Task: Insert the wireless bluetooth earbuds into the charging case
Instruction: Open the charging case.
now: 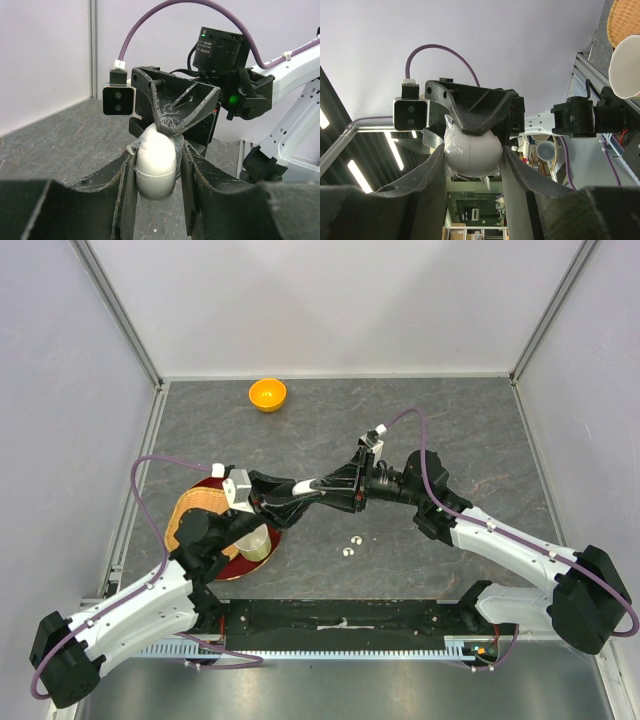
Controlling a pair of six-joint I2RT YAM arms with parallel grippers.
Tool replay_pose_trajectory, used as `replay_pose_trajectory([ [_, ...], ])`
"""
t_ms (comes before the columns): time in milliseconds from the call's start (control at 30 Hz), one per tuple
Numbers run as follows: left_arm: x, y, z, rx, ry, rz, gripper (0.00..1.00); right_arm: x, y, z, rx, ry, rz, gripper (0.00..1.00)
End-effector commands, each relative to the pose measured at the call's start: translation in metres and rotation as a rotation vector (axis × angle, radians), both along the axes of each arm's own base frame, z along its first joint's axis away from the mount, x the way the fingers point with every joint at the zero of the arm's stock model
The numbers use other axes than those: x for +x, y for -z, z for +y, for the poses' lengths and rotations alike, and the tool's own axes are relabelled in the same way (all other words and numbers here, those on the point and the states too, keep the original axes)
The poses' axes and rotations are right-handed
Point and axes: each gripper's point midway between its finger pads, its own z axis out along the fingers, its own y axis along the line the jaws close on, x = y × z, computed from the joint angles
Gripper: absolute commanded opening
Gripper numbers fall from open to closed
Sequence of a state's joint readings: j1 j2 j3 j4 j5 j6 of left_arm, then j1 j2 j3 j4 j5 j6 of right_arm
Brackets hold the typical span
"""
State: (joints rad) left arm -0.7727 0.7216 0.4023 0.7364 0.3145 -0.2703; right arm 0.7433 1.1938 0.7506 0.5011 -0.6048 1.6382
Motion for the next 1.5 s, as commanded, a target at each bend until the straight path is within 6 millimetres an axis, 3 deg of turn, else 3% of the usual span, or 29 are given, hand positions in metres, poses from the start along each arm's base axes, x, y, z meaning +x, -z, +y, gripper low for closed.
replay_pose_trajectory([
  [0, -0.002, -0.015, 0.004, -0.055, -0.009, -0.03, 0.43, -0.001, -0.014, -0.003, 0.05, 0.015, -0.033, 0.08],
  [300, 0.0, -0.003, -0.003, -0.019, 0.01, 0.018, 0.46, -0.002, -0.025, -0.005, 0.082, 0.019, -0.054, 0.08],
  [833, 0.002, 0.002, -0.006, -0.012, 0.018, 0.025, 0.44, -0.002, -0.03, -0.007, 0.123, 0.023, -0.055, 0.08],
  [1333, 0.002, -0.005, -0.003, -0.035, 0.003, -0.011, 0.45, 0.001, -0.018, -0.005, 0.088, 0.026, -0.029, 0.08],
  [1467, 0.002, -0.004, -0.004, -0.031, 0.008, -0.011, 0.35, 0.001, -0.02, -0.005, 0.093, 0.027, -0.034, 0.08],
])
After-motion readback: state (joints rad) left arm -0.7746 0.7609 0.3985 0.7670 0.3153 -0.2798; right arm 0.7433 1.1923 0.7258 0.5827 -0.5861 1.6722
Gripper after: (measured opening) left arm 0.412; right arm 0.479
